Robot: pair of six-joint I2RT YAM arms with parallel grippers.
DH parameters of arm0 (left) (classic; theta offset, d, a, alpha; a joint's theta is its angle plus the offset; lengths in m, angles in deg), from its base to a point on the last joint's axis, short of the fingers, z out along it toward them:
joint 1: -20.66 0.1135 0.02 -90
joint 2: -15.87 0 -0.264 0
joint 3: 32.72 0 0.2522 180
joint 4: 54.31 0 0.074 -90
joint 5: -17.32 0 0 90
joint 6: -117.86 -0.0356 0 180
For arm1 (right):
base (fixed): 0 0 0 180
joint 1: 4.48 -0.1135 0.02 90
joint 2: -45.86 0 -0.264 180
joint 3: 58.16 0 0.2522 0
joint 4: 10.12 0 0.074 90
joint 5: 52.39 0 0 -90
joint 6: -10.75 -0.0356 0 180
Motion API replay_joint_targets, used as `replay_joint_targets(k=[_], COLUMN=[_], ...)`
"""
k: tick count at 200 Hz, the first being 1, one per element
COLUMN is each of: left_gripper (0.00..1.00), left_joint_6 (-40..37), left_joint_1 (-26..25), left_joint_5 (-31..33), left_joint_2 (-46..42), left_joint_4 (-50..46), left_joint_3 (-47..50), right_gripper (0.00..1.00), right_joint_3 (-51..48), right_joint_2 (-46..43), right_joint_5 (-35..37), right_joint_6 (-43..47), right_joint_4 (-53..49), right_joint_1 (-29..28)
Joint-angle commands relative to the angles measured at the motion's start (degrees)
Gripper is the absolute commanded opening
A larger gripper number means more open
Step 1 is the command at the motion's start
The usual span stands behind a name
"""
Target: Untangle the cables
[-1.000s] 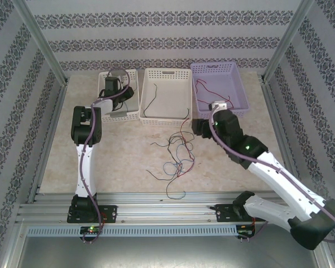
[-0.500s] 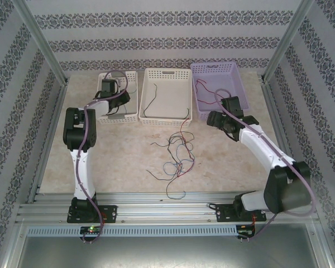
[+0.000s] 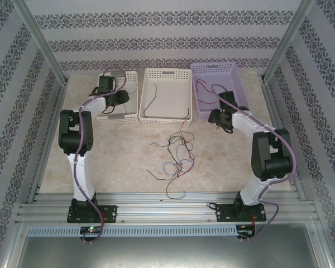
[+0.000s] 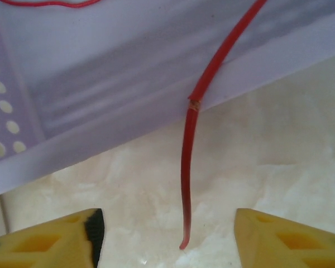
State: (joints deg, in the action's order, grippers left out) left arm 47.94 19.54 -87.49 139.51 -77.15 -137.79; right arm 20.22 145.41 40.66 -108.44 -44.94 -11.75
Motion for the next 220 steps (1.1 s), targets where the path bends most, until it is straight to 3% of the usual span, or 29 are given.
replay_joint_targets(k=[1, 18, 53, 66, 153, 202, 220], left_gripper=[0.47, 0.49, 0.55, 0.55, 0.62, 0.63, 0.62], left_joint_6=[-2.23, -2.24, -1.88, -1.97, -2.31, -4.02, -4.6], left_joint_1=[-0.1, -0.1, -0.1, -0.1, -0.1, -0.87, -1.2], left_joint_5=[2.11, 2.54, 3.37, 3.55, 5.31, 7.58, 7.99], left_joint_2=[-2.26, -2.37, -2.13, -2.0, -0.68, 1.01, 1.42], left_joint_4=[-3.87, -4.08, -4.01, -4.01, -5.84, -9.13, -9.93], left_joint_3=[0.57, 0.8, 0.96, 1.02, -1.27, -3.68, -4.15], right_gripper=[0.47, 0.39, 0.07, 0.0, 0.0, 0.0, 0.0], right_joint_3=[0.77, 1.0, 0.92, 0.43, 6.83, 23.53, 29.64], right_joint_2=[1.28, 2.48, 2.59, 1.19, -11.91, -0.9, 4.35], right_joint_5=[-1.51, -0.27, -0.29, 0.8, 3.65, -4.11, -3.5], right_joint_6=[-0.5, 0.0, 0.61, 1.18, 3.13, 1.58, 2.21], right_joint_4=[2.32, 2.75, 2.84, 3.21, -1.48, -7.18, -10.08], right_joint_1=[-0.3, -0.73, -1.14, -1.51, -3.95, 1.51, 2.52])
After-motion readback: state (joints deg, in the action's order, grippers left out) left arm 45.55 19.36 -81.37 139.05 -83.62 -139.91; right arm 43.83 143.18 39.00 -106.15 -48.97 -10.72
